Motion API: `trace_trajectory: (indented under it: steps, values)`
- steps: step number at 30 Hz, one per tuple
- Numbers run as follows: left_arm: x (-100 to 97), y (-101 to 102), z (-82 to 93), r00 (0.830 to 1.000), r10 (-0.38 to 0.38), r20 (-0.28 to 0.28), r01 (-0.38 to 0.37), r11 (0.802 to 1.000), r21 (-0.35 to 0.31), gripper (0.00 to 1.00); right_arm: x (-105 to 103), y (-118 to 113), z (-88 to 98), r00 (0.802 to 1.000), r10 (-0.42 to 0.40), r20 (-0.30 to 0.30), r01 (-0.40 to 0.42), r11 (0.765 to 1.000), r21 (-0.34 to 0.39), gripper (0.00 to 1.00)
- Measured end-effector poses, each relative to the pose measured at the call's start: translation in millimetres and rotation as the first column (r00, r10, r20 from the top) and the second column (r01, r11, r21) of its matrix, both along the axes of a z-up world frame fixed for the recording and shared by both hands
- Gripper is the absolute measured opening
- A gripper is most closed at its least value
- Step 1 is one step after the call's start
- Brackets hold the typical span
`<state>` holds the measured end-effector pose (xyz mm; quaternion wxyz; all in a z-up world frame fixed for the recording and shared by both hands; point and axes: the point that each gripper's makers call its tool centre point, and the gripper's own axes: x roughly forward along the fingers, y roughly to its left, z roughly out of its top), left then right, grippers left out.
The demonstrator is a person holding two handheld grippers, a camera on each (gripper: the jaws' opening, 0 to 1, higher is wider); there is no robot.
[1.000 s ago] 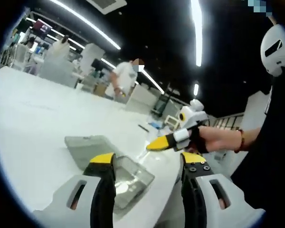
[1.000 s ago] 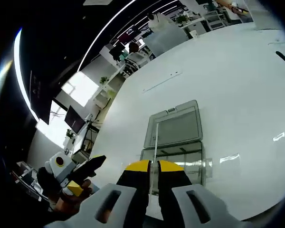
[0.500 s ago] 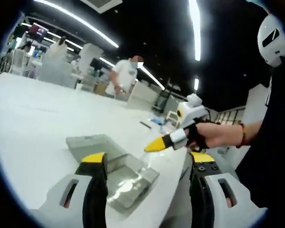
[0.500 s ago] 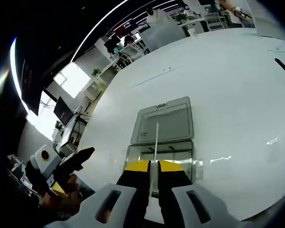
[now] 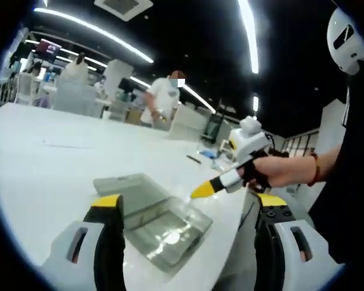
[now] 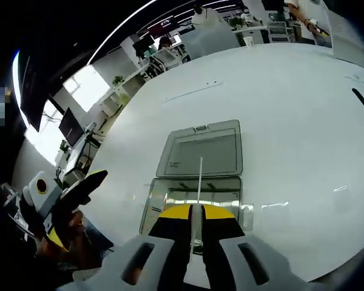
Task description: Insert the divider into the dual guide fixture by aligning both edges with the guide slots and pushing it downward to the bottom, including one-sided entry, uneven engagement, binding, and posture correction.
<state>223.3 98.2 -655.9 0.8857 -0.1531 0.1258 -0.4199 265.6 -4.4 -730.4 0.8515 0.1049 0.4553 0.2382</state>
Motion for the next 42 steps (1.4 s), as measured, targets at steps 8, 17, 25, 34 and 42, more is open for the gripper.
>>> trace_trajectory:
  steps: [8, 17, 25, 34, 42]
  values:
    - [-0.7, -1.0, -3.6, 1.000, 0.004, 0.000, -0.004, 1.000, 0.012, 0.99, -0.4, -3.4, -7.8, 1.000, -0.025, -0.002, 0.025, 0.999, -0.021, 0.00]
    - [-0.4, -0.1, -0.6, 1.000, 0.008, -0.002, -0.008, 1.000, -0.019, 0.99, -3.8, -0.7, -17.0, 1.000, -0.025, -0.019, 0.025, 0.999, -0.042, 0.00]
    - [-2.1, 1.4, -4.0, 1.000, 0.006, -0.007, -0.006, 1.000, -0.018, 0.98, -4.8, -0.5, -25.1, 1.000, -0.019, -0.024, 0.018, 0.998, -0.063, 0.00]
    - [-2.8, 1.5, -5.5, 1.000, 0.004, -0.014, -0.004, 1.000, -0.020, 0.98, -4.0, -1.5, -33.2, 0.999, -0.013, -0.032, 0.010, 0.996, -0.091, 0.00]
    - [-1.8, 3.3, -7.5, 1.000, 0.006, -0.027, -0.006, 1.000, -0.025, 0.98, -2.5, 1.6, -35.2, 0.999, -0.008, -0.036, 0.005, 0.995, -0.097, 0.00]
